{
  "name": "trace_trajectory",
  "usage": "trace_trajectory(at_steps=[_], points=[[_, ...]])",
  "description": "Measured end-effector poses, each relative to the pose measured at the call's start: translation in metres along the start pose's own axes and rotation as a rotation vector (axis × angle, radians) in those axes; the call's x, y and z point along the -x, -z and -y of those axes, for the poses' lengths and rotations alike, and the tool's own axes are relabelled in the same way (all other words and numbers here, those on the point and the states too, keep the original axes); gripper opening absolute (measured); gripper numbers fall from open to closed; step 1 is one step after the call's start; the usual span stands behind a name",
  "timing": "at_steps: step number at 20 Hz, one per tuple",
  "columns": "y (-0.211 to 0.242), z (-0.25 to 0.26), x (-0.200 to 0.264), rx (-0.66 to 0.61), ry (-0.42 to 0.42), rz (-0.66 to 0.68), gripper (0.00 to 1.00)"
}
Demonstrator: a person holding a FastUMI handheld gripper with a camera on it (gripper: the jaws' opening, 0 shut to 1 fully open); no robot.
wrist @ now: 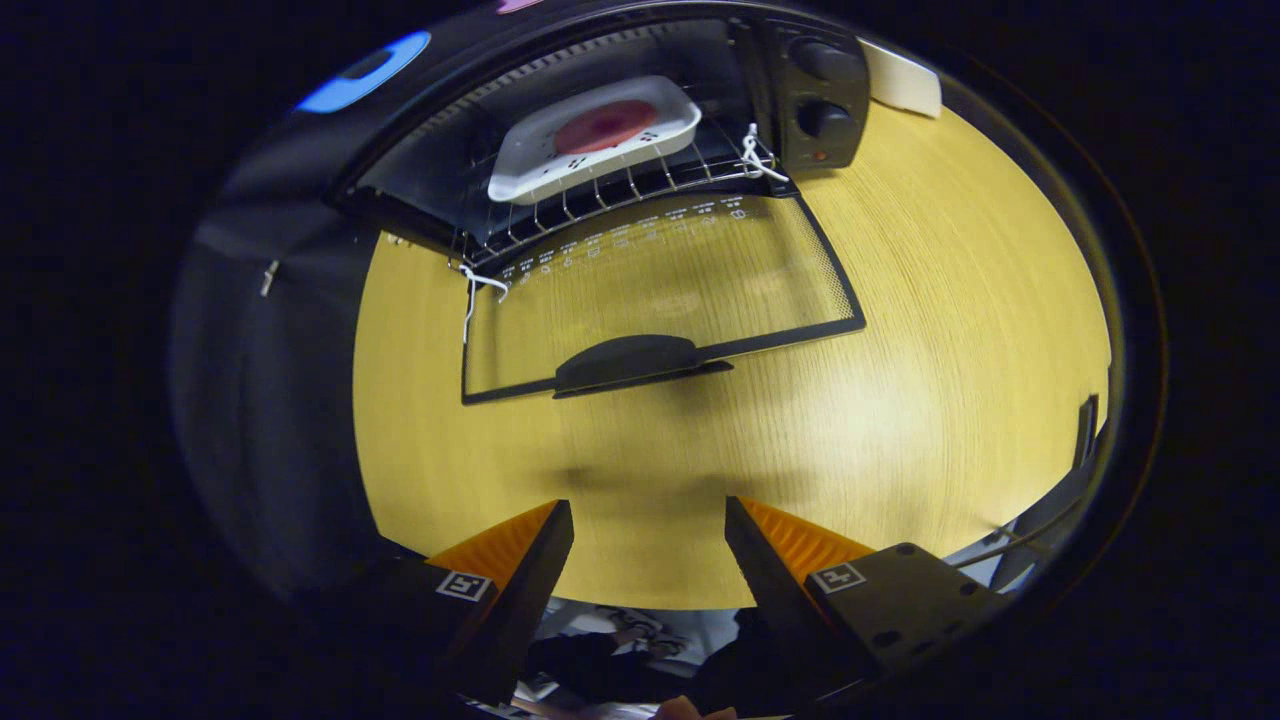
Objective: Open the toaster oven, put the food inside, and close the toaster oven door.
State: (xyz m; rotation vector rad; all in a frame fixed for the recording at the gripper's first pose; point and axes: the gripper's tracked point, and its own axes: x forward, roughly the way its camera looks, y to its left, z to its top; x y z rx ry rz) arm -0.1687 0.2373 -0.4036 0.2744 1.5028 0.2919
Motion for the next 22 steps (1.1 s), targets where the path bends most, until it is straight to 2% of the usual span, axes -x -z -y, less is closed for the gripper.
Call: trace_trajectory(at_steps=[11,19,22], points=[[-0.023,0.009,-0.047,0.130,0.165,0.114,0.99],[-0.060,0.010,-0.057,0.126,0.217,0.221,0.97],[-0.060,0.010,-0.057,0.130,0.225,0.217,0.97]])
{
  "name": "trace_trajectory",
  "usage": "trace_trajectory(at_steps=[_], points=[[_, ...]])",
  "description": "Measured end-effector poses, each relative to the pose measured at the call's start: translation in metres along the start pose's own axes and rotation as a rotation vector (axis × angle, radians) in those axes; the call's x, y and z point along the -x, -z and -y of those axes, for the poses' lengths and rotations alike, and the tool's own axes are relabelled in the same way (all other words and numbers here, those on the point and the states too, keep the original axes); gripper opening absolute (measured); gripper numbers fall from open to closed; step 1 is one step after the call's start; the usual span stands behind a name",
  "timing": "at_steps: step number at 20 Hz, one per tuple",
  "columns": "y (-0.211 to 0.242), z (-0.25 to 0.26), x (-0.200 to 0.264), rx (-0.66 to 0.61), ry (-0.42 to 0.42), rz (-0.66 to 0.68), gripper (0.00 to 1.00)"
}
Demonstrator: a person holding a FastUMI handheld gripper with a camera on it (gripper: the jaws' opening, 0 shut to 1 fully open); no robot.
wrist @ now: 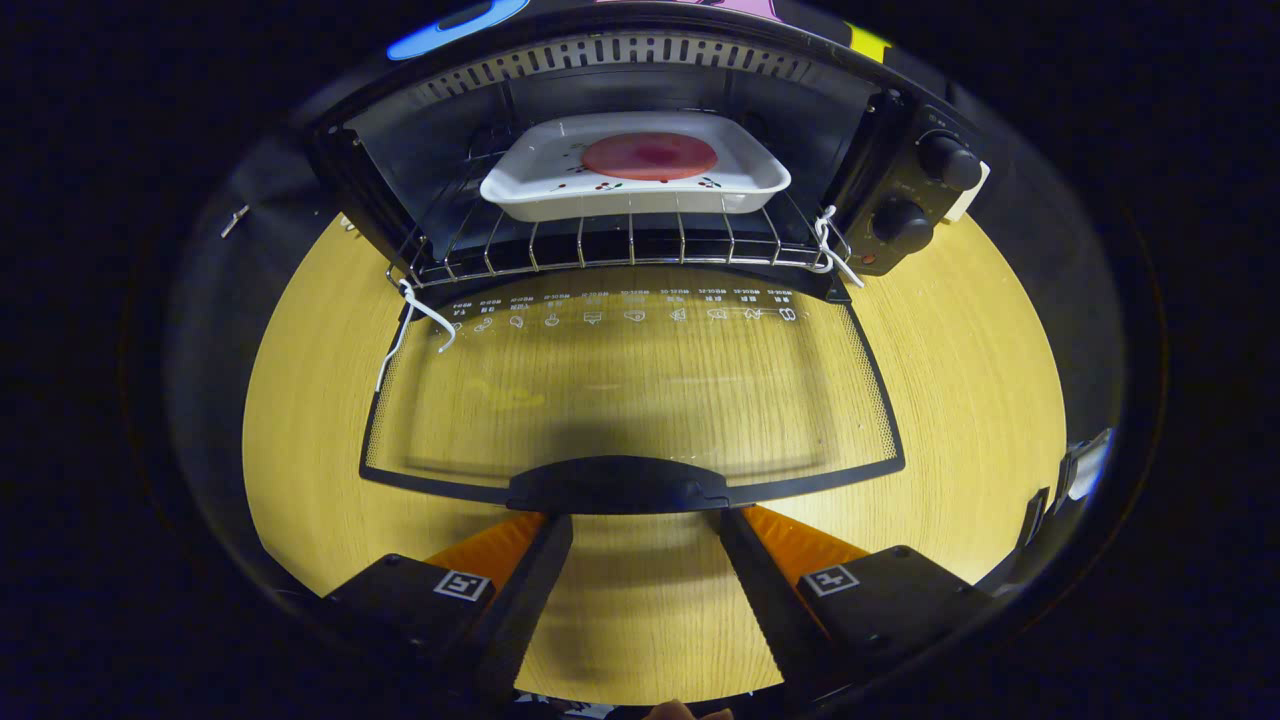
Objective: Open the toaster oven, put the food inside, and close the toaster oven door.
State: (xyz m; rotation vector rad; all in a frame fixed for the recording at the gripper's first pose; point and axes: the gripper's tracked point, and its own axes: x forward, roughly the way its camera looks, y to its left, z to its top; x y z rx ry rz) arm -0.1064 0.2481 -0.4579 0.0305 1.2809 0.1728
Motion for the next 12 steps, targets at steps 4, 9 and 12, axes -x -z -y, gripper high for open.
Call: trace_trajectory(at_steps=[4,9,12], points=[[-0.003,0.000,0.012,0.002,-0.015,0.035,0.97],[-0.011,0.001,0.037,0.016,-0.051,0.102,0.98],[-0.020,0.002,0.053,0.040,-0.055,0.146,0.98]])
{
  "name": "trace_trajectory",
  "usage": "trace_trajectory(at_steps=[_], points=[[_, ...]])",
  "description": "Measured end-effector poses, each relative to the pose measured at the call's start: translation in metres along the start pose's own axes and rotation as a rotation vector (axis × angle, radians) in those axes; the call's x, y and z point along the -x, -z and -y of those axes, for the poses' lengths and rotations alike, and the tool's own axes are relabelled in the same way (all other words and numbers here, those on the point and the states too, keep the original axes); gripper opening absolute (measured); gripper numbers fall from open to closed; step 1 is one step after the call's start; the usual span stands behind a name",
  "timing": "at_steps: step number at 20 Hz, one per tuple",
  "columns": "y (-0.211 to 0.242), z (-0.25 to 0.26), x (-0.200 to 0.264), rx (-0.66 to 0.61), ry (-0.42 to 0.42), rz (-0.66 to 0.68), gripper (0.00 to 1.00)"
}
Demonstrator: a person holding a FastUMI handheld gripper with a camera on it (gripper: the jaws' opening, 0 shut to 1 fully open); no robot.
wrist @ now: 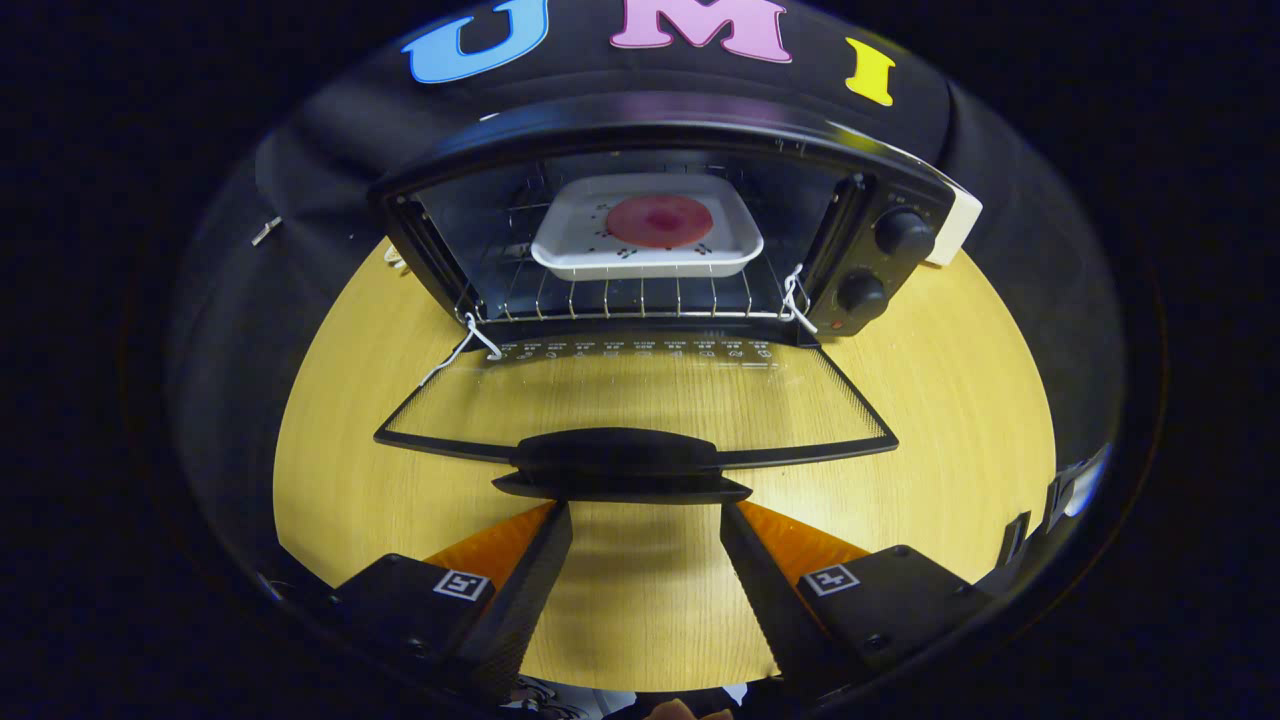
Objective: Open the toaster oven, put the food inside, and close the toaster oven door.
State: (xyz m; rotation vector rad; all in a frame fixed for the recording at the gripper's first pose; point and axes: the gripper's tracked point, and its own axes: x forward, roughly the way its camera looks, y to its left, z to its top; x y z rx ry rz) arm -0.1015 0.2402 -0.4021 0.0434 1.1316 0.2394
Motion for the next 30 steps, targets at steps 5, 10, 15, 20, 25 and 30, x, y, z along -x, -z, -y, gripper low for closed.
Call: trace_trajectory(at_steps=[5,10,15,20,25,30], points=[[-0.023,0.000,0.019,0.039,-0.005,0.077,0.98],[-0.068,0.000,0.054,0.046,0.001,0.228,0.98],[-0.094,-0.005,0.118,0.064,0.000,0.445,0.97],[-0.105,0.004,0.175,0.070,0.005,0.587,0.97],[-0.139,0.047,0.234,0.055,0.026,0.734,0.97],[-0.165,0.093,0.295,0.051,0.056,0.869,0.97]])
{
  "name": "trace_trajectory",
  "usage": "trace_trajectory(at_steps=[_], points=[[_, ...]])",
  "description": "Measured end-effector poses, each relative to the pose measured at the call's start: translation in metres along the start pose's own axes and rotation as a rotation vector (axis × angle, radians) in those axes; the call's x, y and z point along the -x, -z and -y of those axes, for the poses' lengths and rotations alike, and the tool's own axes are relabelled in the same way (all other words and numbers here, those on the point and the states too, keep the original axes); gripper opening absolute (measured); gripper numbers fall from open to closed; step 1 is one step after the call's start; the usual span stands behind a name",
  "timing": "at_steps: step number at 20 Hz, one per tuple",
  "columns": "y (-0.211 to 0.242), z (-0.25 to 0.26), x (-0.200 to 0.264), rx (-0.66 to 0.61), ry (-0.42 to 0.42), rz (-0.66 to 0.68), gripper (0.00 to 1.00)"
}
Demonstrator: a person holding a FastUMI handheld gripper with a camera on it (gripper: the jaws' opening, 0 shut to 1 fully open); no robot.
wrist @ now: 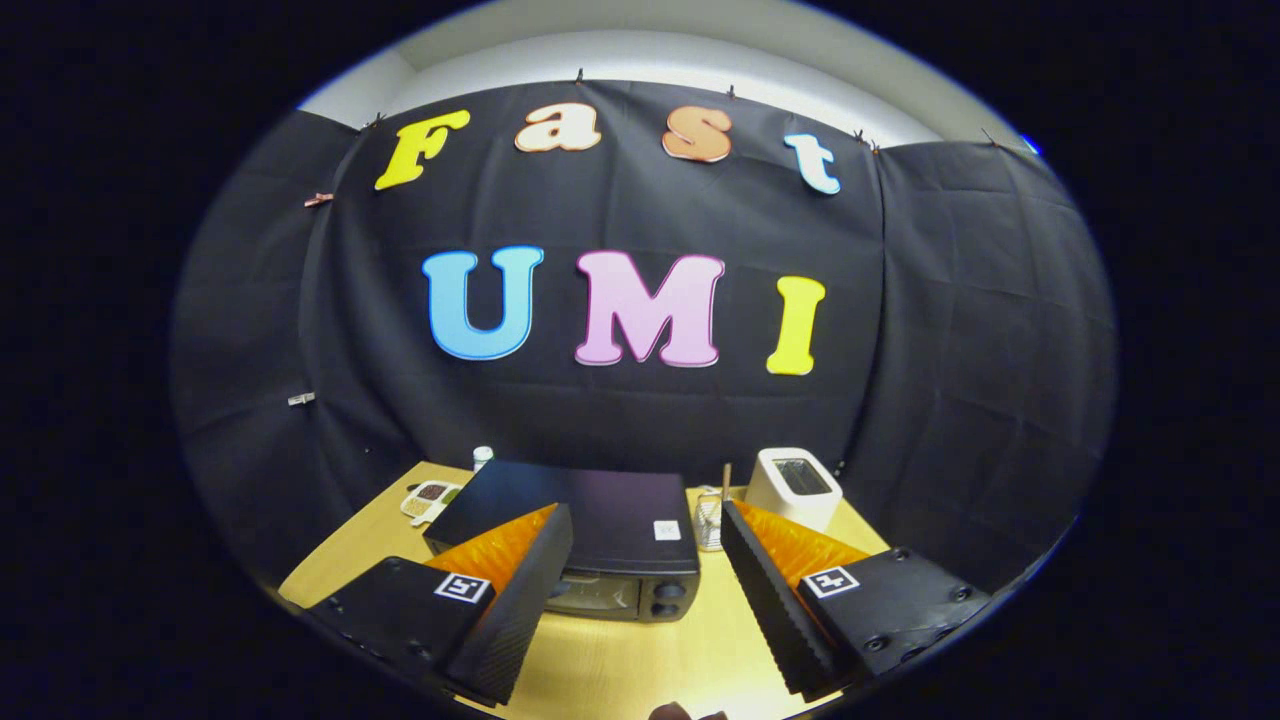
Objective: Open the toaster oven, put the food inside, and close the toaster oven door.
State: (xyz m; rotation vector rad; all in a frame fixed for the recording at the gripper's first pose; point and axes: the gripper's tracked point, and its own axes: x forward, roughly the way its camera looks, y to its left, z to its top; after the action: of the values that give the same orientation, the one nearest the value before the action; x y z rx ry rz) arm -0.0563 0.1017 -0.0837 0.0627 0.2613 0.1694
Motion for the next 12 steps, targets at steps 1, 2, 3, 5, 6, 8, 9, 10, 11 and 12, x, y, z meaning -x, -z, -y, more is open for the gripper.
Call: trace_trajectory(at_steps=[1,2,3,5,6,8,9,10,11,12], points=[[-0.008,0.008,0.004,0.000,-0.003,0.017,0.97],[-0.016,0.014,0.010,0.000,-0.006,0.031,0.97],[-0.022,0.024,0.014,0.006,-0.005,0.046,0.97],[-0.038,0.047,0.020,0.017,0.009,0.083,0.97],[-0.045,0.055,0.023,0.014,0.013,0.095,0.97],[-0.057,0.075,0.030,-0.013,0.021,0.111,0.97],[-0.062,0.086,0.032,-0.028,0.028,0.118,0.97],[-0.066,0.097,0.034,-0.044,0.034,0.126,0.97],[-0.070,0.105,0.034,-0.055,0.038,0.128,0.97],[-0.073,0.115,0.035,-0.064,0.044,0.133,0.97]])
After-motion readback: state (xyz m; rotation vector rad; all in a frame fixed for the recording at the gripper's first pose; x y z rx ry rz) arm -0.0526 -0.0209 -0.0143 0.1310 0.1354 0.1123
